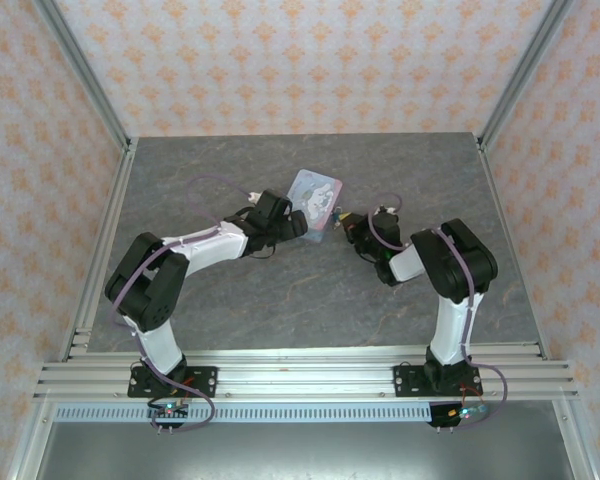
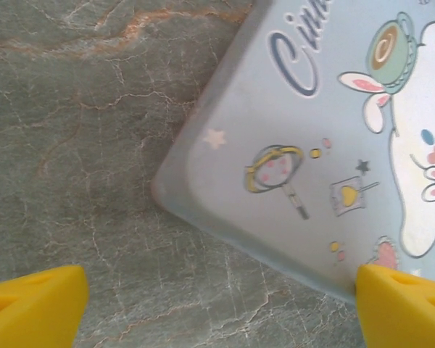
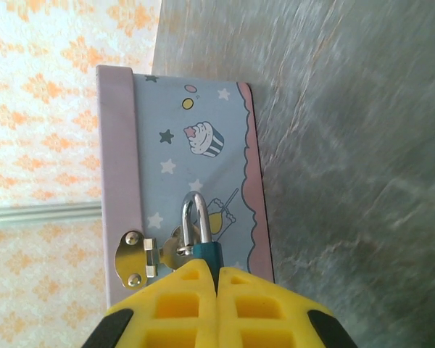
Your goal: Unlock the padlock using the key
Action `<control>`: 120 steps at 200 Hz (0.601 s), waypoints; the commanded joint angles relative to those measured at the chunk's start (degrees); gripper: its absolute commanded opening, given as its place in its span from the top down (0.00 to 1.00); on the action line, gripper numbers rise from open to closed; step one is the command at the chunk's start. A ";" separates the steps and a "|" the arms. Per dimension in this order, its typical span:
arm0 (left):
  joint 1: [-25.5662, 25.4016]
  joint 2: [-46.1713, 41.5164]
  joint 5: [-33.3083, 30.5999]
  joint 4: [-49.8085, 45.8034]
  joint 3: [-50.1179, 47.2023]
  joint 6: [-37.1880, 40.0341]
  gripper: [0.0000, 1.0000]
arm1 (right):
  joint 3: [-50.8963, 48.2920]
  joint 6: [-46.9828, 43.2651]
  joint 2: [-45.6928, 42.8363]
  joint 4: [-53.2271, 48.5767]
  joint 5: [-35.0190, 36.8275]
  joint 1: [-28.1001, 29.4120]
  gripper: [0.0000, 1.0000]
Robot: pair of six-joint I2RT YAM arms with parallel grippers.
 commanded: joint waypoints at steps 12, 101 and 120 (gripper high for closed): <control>0.26 4.57 -2.47 -13.41 -3.37 1.39 0.07 | 1.83 0.74 -0.66 1.52 3.02 -3.51 1.00; 0.24 -2.05 -2.19 -13.91 -3.93 1.40 0.06 | -0.27 -1.11 -1.32 0.18 0.73 -2.41 1.00; 0.25 -4.50 -1.50 -14.83 -2.48 1.39 0.06 | -3.25 -1.81 -2.51 0.93 0.49 -2.07 1.00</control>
